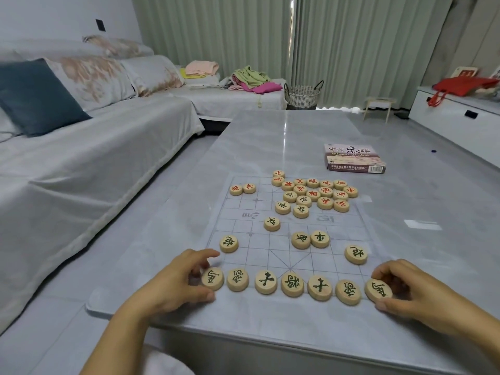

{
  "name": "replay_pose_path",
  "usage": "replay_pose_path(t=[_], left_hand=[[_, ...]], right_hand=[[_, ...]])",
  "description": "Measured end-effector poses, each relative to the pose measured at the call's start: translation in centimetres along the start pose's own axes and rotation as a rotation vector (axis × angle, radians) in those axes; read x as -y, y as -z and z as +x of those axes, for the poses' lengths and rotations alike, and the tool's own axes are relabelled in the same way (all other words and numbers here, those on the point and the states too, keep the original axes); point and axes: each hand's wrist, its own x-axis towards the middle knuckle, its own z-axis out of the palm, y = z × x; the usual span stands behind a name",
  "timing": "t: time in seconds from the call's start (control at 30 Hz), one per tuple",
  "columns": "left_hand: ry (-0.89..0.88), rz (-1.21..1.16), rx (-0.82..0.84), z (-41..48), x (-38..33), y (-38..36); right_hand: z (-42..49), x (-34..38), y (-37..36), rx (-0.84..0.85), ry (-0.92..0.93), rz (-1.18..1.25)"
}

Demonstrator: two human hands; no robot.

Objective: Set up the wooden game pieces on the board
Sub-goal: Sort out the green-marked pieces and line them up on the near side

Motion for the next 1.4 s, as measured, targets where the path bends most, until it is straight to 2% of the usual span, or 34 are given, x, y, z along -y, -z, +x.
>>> replay_pose_path(t=[0.13, 0.47, 1.4], left_hand=[[0.03, 0.046, -0.073, 0.2, -0.4, -0.3], [0.012, 0.041, -0.085, 0.5, -0.2, -0.3], [0.005, 0.079, -0.07, 0.3, -0.8, -0.5]], right_hand=[[0.2, -0.2, 0.1, -0.001, -0.016, 0.001], [0.0, 0.4, -0.1, 0.05, -0.042, -0.03], [-0.2, 1.1, -0.2, 0.064, -0.074, -0.045]])
